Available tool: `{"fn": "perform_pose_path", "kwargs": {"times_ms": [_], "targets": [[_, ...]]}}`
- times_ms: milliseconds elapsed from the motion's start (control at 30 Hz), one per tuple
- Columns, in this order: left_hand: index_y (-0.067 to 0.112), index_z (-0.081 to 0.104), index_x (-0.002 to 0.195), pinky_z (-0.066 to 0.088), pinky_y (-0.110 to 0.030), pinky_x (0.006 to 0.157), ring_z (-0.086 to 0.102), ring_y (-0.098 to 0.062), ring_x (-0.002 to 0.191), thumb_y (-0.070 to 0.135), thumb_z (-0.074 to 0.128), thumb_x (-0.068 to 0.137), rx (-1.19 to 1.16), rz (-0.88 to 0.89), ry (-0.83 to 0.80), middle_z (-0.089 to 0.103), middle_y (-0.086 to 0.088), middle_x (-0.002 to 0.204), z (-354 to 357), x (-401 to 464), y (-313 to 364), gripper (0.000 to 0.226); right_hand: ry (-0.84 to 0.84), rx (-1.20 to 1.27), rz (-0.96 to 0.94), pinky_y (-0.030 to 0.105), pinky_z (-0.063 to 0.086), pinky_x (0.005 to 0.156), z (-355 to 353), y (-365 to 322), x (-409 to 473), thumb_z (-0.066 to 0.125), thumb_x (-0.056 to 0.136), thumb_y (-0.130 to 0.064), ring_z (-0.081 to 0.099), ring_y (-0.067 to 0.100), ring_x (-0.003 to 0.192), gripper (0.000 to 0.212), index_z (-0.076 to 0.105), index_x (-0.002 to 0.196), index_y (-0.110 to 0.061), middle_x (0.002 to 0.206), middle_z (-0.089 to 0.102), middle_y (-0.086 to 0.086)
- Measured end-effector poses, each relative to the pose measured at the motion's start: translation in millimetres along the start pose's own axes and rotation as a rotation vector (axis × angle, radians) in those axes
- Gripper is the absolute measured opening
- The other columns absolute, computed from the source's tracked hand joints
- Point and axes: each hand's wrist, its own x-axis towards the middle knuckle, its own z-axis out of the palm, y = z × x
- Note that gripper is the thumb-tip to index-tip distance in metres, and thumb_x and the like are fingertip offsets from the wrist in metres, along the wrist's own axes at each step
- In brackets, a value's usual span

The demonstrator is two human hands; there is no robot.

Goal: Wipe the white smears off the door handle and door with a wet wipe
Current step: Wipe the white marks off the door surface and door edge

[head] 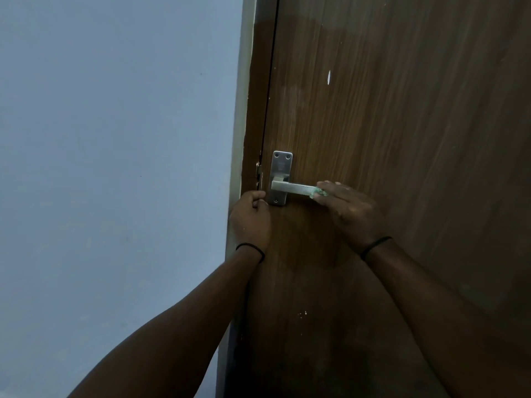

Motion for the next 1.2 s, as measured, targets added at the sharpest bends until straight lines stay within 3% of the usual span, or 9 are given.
{"fn": "perform_pose_path", "kwargs": {"times_ms": [100, 267, 367, 500, 667, 733, 833, 933, 1200], "targets": [[0.013, 0.065, 0.116, 0.048, -0.023, 0.085, 0.062, -0.016, 0.105, 0.010, 0.050, 0.099, 0.004, 0.007, 0.006, 0.069, -0.004, 0.112, -2.7, -7.3, 8.0, 0.023, 0.021, 0.022, 0.204, 0.042, 0.054, 0.095, -16.6, 6.2, -19.8, 0.055, 0.092, -0.005, 0.069, 0.030, 0.107, 0.024, 0.075, 0.106, -0.005, 0.115, 0.071, 0.016], [0.008, 0.067, 0.109, 0.055, -0.039, 0.091, 0.065, -0.022, 0.099, 0.010, 0.051, 0.099, -0.049, -0.006, -0.012, 0.070, -0.008, 0.105, -2.5, -27.8, 14.3, 0.019, 0.057, 0.214, 0.608, 0.015, 0.048, 0.086, -32.7, -16.1, -33.5, 0.069, 0.091, -0.012, 0.067, 0.008, 0.097, 0.014, 0.075, 0.102, -0.018, 0.103, 0.074, -0.004], [0.008, 0.069, 0.104, 0.056, -0.043, 0.089, 0.067, -0.025, 0.092, 0.009, 0.054, 0.097, -0.092, 0.007, -0.060, 0.071, -0.009, 0.097, -1.3, -45.2, 14.2, 0.016, 0.097, 0.559, 0.948, 0.021, 0.055, 0.072, -32.5, -46.5, -29.4, 0.065, 0.094, -0.017, 0.069, 0.007, 0.085, 0.014, 0.067, 0.103, -0.028, 0.097, 0.071, -0.008], [0.011, 0.068, 0.116, 0.055, -0.035, 0.093, 0.067, -0.018, 0.099, 0.010, 0.057, 0.097, -0.074, 0.075, -0.198, 0.071, -0.005, 0.109, -8.9, -64.0, 16.3, 0.023, 0.092, 0.886, 1.185, 0.029, 0.056, 0.069, -26.2, -86.4, -21.4, 0.058, 0.097, -0.008, 0.066, 0.017, 0.076, 0.014, 0.070, 0.102, -0.014, 0.096, 0.072, 0.010], [0.012, 0.071, 0.117, 0.053, -0.028, 0.094, 0.064, -0.010, 0.104, 0.017, 0.062, 0.095, -0.071, 0.107, -0.252, 0.072, -0.001, 0.113, -31.4, -75.6, 19.3, 0.024, 0.053, 1.121, 1.262, 0.017, 0.056, 0.072, -31.7, -122.3, -17.7, 0.058, 0.098, -0.013, 0.068, 0.011, 0.092, 0.015, 0.071, 0.100, -0.008, 0.102, 0.072, 0.005], [0.013, 0.073, 0.111, 0.055, -0.030, 0.091, 0.066, -0.012, 0.098, 0.019, 0.064, 0.094, -0.071, 0.087, -0.234, 0.074, 0.000, 0.105, -40.8, -78.7, 20.0, 0.020, 0.060, 1.107, 1.250, 0.020, 0.056, 0.073, -34.2, -132.9, -15.6, 0.062, 0.095, -0.009, 0.068, 0.013, 0.093, 0.010, 0.067, 0.103, -0.008, 0.103, 0.071, 0.007], [0.015, 0.075, 0.106, 0.056, -0.025, 0.086, 0.066, -0.006, 0.092, 0.020, 0.067, 0.092, -0.073, 0.083, -0.212, 0.074, 0.004, 0.099, -51.1, -82.1, 15.7, 0.017, 0.053, 1.089, 1.231, 0.028, 0.058, 0.078, -34.9, -145.6, -12.9, 0.069, 0.088, -0.001, 0.070, 0.016, 0.093, 0.028, 0.057, 0.112, -0.010, 0.103, 0.071, 0.008], [0.012, 0.075, 0.108, 0.056, -0.020, 0.084, 0.067, -0.008, 0.094, 0.019, 0.067, 0.092, -0.116, 0.083, -0.223, 0.075, -0.001, 0.102, -58.1, -83.6, 8.5, 0.020, 0.045, 1.112, 1.224, 0.031, 0.059, 0.083, -31.7, -153.1, -13.8, 0.072, 0.086, -0.003, 0.070, 0.021, 0.096, 0.023, 0.064, 0.107, -0.007, 0.104, 0.072, 0.011], [0.020, 0.073, 0.113, 0.054, -0.014, 0.080, 0.067, 0.001, 0.094, 0.023, 0.071, 0.088, -0.182, 0.105, -0.350, 0.074, 0.013, 0.100, -52.8, -78.1, -14.2, 0.024, 0.176, 1.160, 1.300, 0.022, 0.056, 0.064, -0.5, -145.7, -22.6, 0.068, 0.091, -0.008, 0.070, 0.014, 0.083, 0.015, 0.065, 0.106, -0.008, 0.096, 0.074, 0.009]]}}
